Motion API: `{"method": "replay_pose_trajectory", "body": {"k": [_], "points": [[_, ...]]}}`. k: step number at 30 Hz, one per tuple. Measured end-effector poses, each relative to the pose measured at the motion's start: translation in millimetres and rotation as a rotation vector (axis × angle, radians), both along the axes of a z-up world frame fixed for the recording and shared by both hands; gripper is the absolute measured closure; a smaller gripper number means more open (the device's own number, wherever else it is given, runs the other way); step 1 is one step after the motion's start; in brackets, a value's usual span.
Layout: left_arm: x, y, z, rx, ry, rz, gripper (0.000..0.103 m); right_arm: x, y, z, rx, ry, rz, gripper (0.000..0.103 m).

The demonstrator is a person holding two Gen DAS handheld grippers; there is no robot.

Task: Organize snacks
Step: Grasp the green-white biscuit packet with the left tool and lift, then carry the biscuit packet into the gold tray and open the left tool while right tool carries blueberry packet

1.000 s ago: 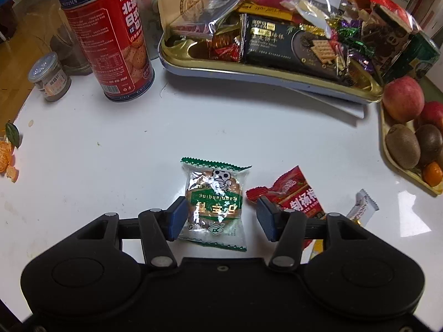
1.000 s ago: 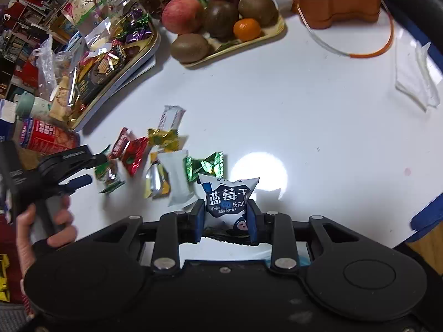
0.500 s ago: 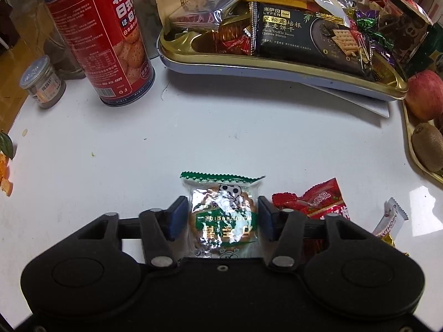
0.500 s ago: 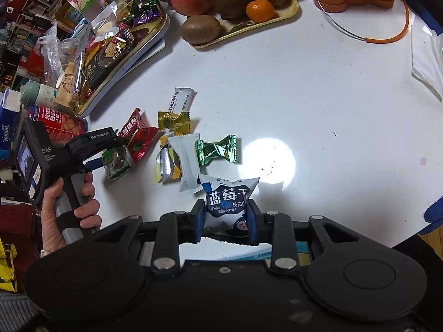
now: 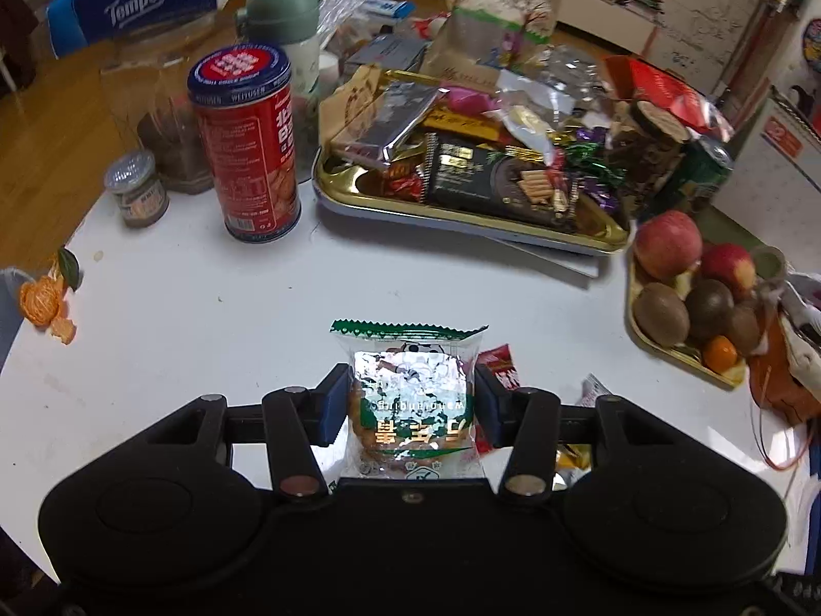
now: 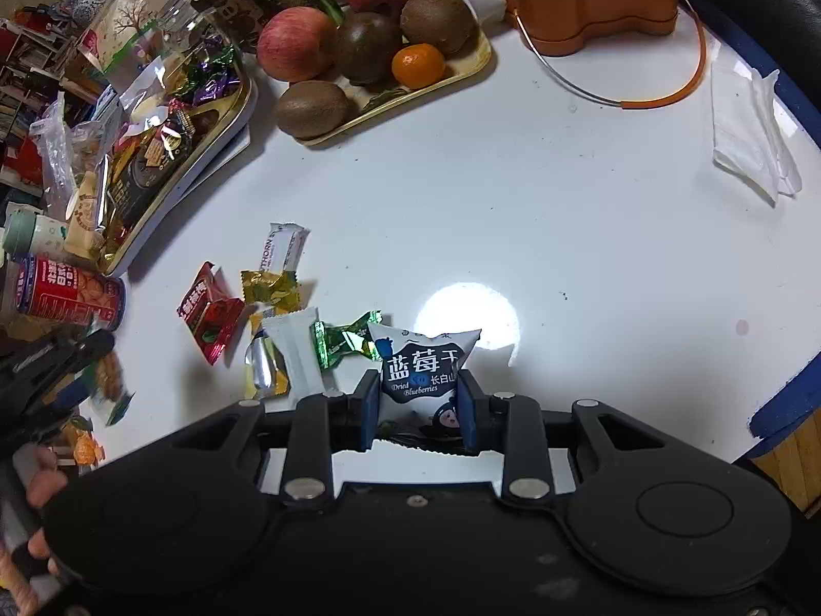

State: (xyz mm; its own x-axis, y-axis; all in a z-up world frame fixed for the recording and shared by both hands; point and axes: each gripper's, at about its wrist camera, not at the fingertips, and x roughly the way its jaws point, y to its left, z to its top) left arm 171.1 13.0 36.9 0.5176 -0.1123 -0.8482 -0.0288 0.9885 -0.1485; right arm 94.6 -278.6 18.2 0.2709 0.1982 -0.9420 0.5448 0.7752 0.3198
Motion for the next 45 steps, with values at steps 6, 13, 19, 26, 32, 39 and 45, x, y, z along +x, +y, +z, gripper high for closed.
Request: {"method": "replay_pose_trajectory", "body": {"k": [6,13,19,26,32,39,45], "points": [[-55,-19,8,-0.017,-0.024,-0.161,0.047,1,-3,-7,-0.049,0.011,-0.013,0.071],[-136,-27,2,-0.01,-0.009,-0.336,0.047,-1,-4,-10,-0.082,0.011,-0.006,0.071],[-190,-30,-3,-0.027,0.042,-0.433,0.047,-5,-6,-4,-0.112,-0.021,0.008,0.071],[-205,-20,8,-0.072,-0.001,-0.412,0.046,-24,-8,18,-0.104,-0.149,0.029,0.071],[-193,0,18,-0.081,-0.063,-0.316,0.045,-64,-10,39,-0.052,-0.289,0.018,0.071],[-180,11,-12,0.131,-0.083,-0.155,0.042,-117,-3,43,-0.034,-0.361,0.035,0.071],[-183,1,-32,0.187,-0.006,-0.21,0.042,-162,22,27,-0.019,-0.325,0.088,0.071]]}}
